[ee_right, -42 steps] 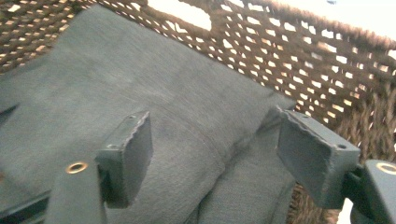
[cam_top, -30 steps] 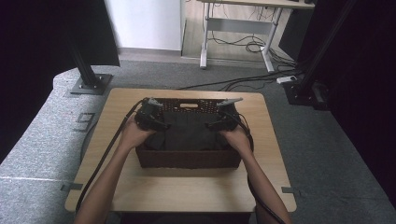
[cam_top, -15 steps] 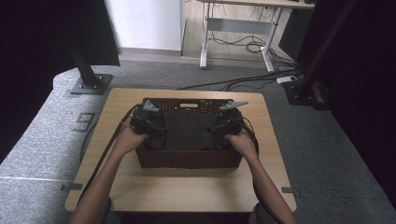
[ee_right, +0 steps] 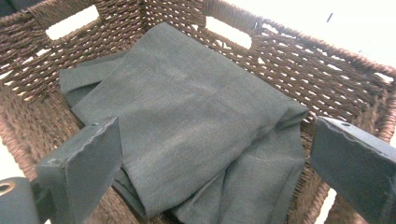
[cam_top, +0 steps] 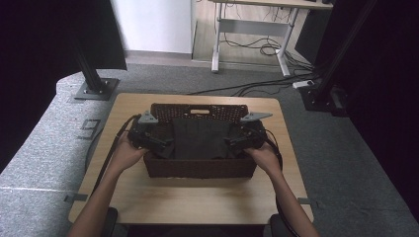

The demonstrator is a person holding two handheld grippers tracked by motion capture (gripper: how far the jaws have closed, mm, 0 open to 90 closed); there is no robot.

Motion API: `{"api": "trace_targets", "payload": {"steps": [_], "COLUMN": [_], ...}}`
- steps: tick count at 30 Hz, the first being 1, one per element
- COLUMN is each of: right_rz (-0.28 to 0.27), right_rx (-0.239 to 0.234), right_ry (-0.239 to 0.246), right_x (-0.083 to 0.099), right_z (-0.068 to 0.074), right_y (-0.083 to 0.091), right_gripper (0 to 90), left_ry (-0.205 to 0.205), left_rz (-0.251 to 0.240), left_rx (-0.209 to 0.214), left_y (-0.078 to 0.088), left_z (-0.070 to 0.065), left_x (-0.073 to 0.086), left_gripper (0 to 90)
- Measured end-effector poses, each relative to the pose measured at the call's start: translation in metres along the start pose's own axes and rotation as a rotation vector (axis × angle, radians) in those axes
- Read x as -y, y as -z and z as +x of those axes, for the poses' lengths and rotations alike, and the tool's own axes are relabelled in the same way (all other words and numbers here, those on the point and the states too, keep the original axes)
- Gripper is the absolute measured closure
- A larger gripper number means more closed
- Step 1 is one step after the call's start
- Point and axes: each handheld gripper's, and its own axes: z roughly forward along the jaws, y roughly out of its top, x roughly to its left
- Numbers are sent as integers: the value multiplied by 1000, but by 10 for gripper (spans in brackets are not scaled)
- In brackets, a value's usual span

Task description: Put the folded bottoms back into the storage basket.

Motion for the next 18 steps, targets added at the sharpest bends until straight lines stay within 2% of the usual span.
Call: {"api": "trace_targets", "payload": {"steps": [13, 18], "right_rz": [-25, -33], "right_rx": [26, 36], "right_ry": [17, 25], "right_x": [18, 26], "right_z": [5, 5], "right_y": [31, 44], "right_gripper": [0, 0], "left_ry": [1, -2], "left_rz": [-25, -35], "left_rx": [5, 2], "left_y": [27, 39], "left_z": [-8, -12], "left_x": [21, 34], "left_gripper": [1, 2]}}
